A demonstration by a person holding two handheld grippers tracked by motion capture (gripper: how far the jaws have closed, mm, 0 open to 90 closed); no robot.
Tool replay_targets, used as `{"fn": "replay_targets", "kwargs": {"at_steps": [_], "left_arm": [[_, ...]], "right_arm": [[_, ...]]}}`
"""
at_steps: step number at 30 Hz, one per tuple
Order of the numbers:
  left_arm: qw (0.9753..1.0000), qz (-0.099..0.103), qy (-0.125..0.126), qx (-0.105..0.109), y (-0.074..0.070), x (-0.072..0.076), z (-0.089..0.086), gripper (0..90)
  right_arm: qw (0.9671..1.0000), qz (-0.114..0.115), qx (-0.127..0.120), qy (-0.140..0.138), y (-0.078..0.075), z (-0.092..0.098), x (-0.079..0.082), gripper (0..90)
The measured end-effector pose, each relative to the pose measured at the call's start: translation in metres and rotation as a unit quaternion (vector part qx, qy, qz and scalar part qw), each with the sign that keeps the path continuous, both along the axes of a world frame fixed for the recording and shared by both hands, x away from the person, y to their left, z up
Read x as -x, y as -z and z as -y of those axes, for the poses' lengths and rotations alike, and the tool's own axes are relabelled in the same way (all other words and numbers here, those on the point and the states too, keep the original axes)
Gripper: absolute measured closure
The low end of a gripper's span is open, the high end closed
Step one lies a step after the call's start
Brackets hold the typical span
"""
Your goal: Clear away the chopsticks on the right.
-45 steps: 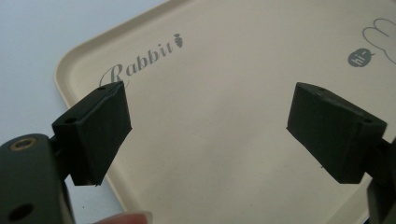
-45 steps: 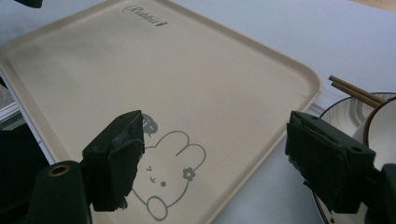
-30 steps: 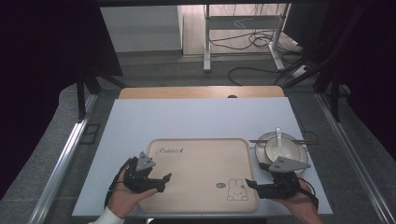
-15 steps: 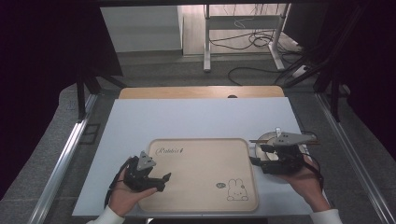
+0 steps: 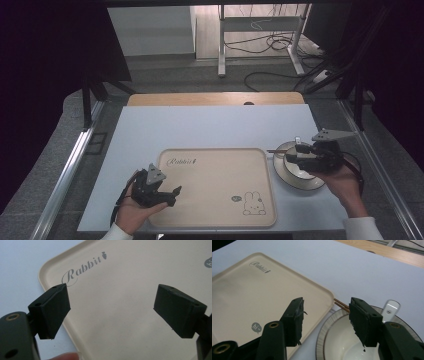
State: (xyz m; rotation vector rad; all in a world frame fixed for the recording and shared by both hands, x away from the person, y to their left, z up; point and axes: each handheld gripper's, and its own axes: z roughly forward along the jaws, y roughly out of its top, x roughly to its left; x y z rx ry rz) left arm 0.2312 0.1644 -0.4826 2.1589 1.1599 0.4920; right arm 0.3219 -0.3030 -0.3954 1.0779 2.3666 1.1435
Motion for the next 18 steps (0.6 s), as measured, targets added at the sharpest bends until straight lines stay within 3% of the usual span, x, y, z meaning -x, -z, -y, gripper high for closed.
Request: {"fn": "replay_targets", "kwargs": {"at_steps": [4, 18], "left_arm": [[1.0, -0.003, 0.002, -0.003, 0.002, -0.002, -0.001, 13.5], [1.0, -0.003, 0.003, -0.008, 0.002, -0.002, -0.004, 13.5]], "right_arm": [[0.9998, -0.008, -0.003, 0.017, -0.001, 0.013, -0.005, 48.1], [0.9958, -0.016, 0.028, 0.085, 0.001, 0.053, -0.027, 59.2]]}}
